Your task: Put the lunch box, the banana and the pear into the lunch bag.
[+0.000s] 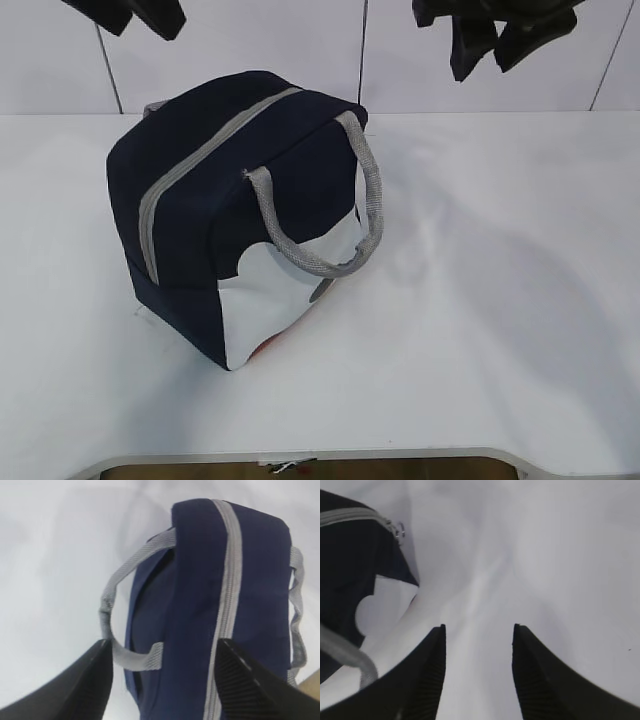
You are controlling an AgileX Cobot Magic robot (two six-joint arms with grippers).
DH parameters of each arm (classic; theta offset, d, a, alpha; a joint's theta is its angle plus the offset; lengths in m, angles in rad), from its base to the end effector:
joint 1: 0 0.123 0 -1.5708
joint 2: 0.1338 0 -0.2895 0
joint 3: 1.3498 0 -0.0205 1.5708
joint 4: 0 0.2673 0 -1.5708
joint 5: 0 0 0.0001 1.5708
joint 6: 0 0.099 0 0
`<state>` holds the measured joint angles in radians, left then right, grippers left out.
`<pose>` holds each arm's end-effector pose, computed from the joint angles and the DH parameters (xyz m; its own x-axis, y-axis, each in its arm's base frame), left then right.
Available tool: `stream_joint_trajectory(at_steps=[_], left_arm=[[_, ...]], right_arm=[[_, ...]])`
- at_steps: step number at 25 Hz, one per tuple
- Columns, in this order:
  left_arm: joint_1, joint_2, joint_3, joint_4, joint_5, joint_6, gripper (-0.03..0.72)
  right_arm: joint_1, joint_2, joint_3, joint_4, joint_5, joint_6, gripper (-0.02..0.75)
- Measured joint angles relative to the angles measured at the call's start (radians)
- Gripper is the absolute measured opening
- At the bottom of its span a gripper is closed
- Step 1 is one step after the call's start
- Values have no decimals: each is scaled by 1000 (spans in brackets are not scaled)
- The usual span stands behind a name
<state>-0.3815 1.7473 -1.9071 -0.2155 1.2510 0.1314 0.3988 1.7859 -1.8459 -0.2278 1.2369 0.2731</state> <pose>0.3592 -0.1658 0.4024 -0.7487 0.3664 -0.5525 0.5148 0.8465 -0.1361 0.3821 0.1381 0.3691 -0.8539 -0.1520 -0.4978 -0.1220 0.9882 -0.0926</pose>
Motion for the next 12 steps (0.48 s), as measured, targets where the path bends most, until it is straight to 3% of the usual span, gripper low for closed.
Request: stream_joint_trajectory(at_steps=[5, 12], left_arm=[[0, -54, 8, 54, 2, -51, 461], [0, -178, 135, 101, 4, -57, 442]], right_arm=[[0, -45, 0, 147, 13, -60, 363], [1, -137, 0, 249, 17, -75, 363]])
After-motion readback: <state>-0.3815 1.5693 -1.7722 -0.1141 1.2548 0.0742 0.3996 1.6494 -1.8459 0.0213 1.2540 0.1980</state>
